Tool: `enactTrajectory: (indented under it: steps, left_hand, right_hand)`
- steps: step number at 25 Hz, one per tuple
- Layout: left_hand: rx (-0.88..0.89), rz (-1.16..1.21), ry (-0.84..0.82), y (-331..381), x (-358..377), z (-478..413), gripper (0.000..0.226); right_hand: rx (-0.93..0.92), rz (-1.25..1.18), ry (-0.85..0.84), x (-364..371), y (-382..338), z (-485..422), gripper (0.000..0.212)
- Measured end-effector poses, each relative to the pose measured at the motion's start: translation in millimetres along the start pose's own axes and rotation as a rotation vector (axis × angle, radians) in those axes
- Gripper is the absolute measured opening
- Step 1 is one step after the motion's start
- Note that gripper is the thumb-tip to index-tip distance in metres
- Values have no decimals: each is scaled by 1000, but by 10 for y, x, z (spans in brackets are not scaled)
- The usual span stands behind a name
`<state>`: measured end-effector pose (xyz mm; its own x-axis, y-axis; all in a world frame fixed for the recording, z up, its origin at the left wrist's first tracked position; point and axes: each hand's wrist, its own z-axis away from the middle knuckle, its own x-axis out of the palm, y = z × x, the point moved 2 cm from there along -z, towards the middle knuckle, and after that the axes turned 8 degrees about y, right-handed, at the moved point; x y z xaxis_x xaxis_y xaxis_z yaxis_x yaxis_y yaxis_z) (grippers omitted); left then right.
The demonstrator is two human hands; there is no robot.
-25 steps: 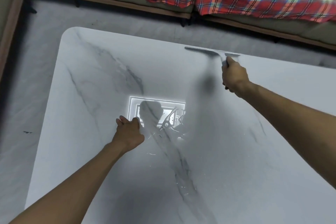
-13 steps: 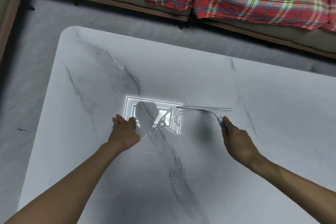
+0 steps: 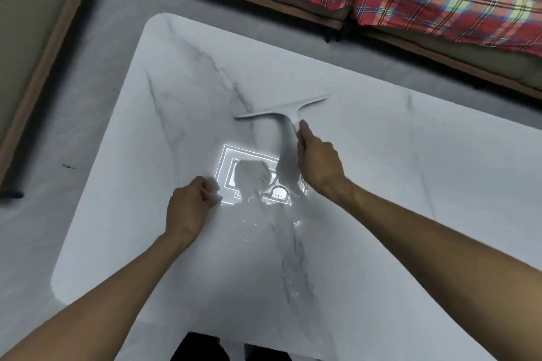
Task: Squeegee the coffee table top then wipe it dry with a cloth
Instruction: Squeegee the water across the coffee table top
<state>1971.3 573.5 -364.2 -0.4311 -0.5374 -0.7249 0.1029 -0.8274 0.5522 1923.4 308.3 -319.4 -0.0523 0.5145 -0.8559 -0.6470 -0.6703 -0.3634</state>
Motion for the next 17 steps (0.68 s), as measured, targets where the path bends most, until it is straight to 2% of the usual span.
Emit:
enactTrajectory:
  steps: [4,7,9,11,14,17]
  left_hand:
    - [16,-185,-56,-154,10,187,14]
    - [78,-302,-82,-233,68,284,17]
    - [109,-301,-95,-299,96,353,24]
    - [125,-274,-119,-360,86,441,19]
    - [161,-228,-140,-445,8,560,21]
    - [112,-170,-95,-559,-132,647,32]
  right_hand:
    - [-89,155,-101,109,513,772,56]
    - [-19,203,-83,-64,1063,1140,49]
    - [38,217,-52,-226,1358,1371,43]
    - [111,245,-46,-398,1557,1589,44]
    - [214,206,-19,-627,1611,1820,44]
    - [136,135,27,-600,1210,1844,46]
